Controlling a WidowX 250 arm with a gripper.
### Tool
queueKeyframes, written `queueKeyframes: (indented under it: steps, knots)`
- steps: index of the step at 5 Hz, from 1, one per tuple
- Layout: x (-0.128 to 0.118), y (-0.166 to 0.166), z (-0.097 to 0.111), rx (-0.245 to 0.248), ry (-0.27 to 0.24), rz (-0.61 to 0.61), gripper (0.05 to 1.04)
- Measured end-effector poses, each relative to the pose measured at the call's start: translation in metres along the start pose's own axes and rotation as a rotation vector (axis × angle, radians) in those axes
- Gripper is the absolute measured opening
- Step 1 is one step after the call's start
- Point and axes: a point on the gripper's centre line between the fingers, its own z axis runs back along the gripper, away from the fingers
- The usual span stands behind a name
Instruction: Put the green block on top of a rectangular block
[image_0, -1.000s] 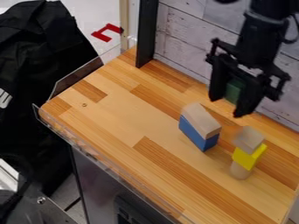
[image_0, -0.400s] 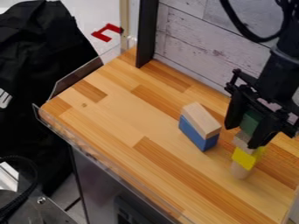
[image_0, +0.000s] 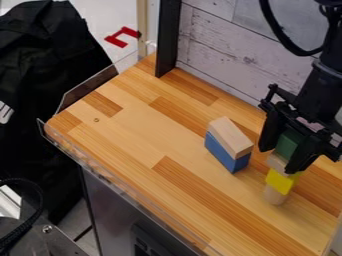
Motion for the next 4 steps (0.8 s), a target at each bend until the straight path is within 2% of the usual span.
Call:
queueKeyframes:
  steps: [1, 2, 3, 4]
  knots:
    - [-0.001, 0.004, -0.001, -0.008, 0.009, 0.023, 0.928]
    - [-0.004, 0.009, -0.003, -0.023, 0.024, 0.046, 1.001]
    - [-0.006, 0.015, 0.003, -0.052, 0.008, 0.075, 0.999]
    - [-0.014, 0.022, 0.038, -0.102, -0.09, 0.111, 0.999]
